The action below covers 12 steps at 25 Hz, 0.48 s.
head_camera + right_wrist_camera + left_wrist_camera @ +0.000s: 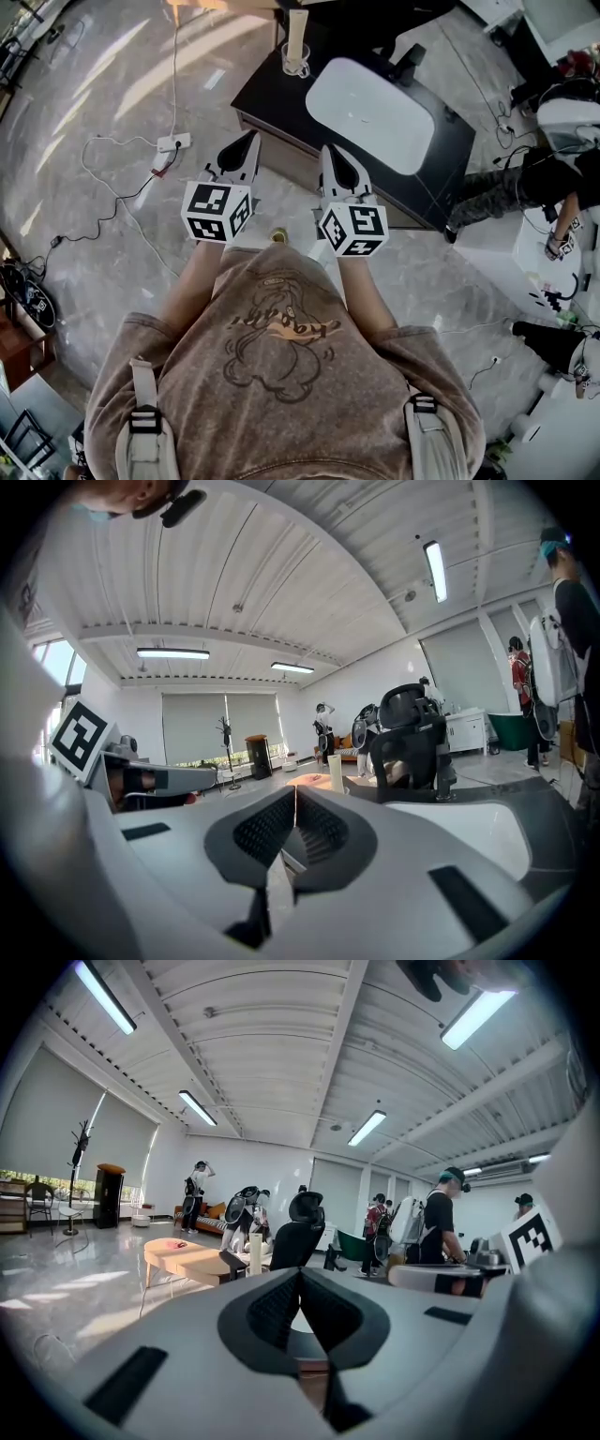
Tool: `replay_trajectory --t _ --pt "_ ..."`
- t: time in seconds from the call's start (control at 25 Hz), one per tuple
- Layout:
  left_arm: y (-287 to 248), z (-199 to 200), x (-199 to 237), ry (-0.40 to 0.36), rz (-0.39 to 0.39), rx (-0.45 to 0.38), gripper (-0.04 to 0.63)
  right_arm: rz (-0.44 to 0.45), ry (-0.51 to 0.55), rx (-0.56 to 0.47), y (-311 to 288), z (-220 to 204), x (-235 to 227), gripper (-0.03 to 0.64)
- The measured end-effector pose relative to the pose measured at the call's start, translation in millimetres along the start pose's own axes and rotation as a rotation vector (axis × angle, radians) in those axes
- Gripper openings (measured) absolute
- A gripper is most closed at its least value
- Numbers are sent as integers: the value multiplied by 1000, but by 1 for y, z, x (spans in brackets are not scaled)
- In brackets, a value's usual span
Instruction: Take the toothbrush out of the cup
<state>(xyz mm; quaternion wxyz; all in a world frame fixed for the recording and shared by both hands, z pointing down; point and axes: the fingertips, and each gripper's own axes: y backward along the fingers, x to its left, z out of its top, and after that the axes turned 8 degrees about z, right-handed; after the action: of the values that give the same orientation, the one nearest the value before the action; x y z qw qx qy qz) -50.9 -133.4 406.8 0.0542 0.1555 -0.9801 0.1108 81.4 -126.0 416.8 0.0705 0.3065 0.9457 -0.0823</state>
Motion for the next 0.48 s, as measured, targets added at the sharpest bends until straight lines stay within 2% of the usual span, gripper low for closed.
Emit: replay_trajectory --t 0.48 --pt "-59 9 5 15 5 -2 17 2 -5 5 -32 5 -45 18"
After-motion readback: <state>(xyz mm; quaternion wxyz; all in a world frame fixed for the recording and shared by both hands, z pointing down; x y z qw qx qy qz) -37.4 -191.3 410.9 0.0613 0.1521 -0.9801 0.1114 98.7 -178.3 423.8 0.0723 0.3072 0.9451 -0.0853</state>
